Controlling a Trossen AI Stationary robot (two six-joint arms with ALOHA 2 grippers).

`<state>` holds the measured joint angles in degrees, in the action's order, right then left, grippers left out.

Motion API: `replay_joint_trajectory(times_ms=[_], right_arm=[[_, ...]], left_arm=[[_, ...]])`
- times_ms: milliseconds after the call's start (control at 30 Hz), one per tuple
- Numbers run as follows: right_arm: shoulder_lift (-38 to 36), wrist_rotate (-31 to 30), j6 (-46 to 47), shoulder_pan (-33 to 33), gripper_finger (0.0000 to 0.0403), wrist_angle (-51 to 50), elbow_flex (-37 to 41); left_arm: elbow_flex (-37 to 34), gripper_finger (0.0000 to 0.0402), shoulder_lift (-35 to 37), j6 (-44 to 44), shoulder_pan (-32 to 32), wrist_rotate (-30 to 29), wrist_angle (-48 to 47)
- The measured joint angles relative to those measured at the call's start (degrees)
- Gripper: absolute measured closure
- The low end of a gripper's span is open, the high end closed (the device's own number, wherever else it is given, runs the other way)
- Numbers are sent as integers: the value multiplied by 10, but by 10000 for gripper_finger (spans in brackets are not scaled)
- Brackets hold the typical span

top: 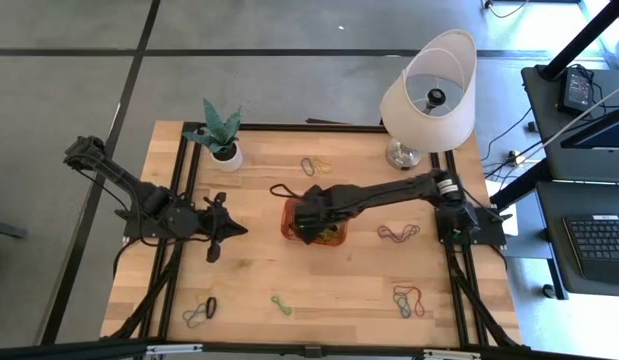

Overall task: Pick and place rubber bands into bin
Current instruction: Put the black rubber band into the orange bin

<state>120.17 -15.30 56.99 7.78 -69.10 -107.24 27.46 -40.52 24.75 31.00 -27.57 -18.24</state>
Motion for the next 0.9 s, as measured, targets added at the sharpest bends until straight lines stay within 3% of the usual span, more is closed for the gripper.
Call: replay_joint_trajectory(times_ms=[367,500,667,900], right_arm=[[-84,-91,-9,61,272,-117,26],[-172,-93,6,82,289,-92,145],[-341,-93,58,118,306,2,338],[-575,-93,71,168,320,146,571]], left_arm=[[28,398,-59,11,0,17,-1],[80,400,-123,15,-13,16,-15],[156,399,-208,19,-35,16,-55],[290,398,-315,103,-61,26,-219]])
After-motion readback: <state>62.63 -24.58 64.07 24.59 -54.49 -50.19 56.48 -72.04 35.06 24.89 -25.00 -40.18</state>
